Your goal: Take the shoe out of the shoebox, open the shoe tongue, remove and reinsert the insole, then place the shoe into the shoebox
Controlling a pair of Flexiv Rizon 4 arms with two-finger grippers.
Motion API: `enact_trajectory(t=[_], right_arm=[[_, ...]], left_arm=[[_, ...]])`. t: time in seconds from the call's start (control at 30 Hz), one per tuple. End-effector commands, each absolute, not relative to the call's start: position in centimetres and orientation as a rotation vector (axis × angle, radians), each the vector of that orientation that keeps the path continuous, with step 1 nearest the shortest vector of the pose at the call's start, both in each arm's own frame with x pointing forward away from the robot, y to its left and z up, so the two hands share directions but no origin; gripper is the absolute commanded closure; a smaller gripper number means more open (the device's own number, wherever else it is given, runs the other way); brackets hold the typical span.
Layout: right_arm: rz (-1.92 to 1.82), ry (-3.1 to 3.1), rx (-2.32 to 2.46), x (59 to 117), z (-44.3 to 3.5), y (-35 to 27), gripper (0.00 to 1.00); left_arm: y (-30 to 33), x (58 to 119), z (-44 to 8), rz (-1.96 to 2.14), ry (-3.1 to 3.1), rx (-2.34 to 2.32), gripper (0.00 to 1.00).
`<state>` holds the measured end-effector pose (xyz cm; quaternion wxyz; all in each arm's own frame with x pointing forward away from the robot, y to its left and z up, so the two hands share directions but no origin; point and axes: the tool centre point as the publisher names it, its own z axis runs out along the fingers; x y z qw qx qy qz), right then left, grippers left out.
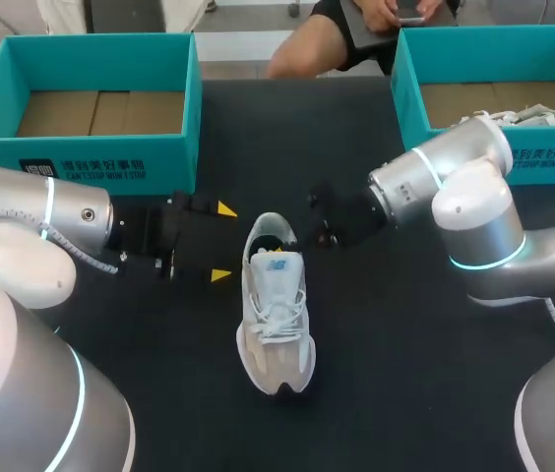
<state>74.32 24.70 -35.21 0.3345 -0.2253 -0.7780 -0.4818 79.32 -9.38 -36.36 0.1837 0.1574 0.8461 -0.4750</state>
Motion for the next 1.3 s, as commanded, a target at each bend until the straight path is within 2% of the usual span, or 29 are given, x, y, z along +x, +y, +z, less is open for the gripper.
enact_trajectory(t=[0.03,0.1,0.27,0.6,0.83,1.0,1.17,1.27,1.3], right_arm=[[-1.266,-2.066,-0.59,74.2,-34.3,24.6,0.76],[-1.269,-2.089,-0.584,74.4,-33.7,24.5,0.66],[-1.271,-2.125,-0.561,74.7,-32.6,24.9,0.57],[-1.282,-2.162,-0.489,75.6,-31.4,26.3,0.53],[-1.304,-2.214,-0.402,78.6,-29.7,26.5,0.48],[-1.342,-2.289,-0.451,79.1,-27.2,23.9,0.44],[-1.354,-2.327,-0.619,77.1,-25.8,21.1,0.53],[-1.332,-2.345,-0.741,76.5,-25.4,20.6,0.61],[-1.308,-2.358,-0.766,76.5,-25.4,20.7,0.73]], left_arm=[[-9.5,79.3,-36.3,-1.335,2.39,0.444,0.0],[-9.5,79.3,-36.3,-1.335,2.39,0.444,0.0],[-9.5,79.3,-36.3,-1.335,2.39,0.444,0.0],[-9.5,79.3,-36.3,-1.335,2.39,0.444,0.0],[-9.5,79.3,-36.3,-1.335,2.39,0.444,0.0],[-9.5,79.3,-36.3,-1.335,2.39,0.444,0.0],[-9.5,79.3,-36.3,-1.335,2.39,0.444,0.0],[-9.5,79.3,-36.3,-1.335,2.39,0.444,0.0],[-9.5,79.3,-36.3,-1.335,2.39,0.444,0.0]])
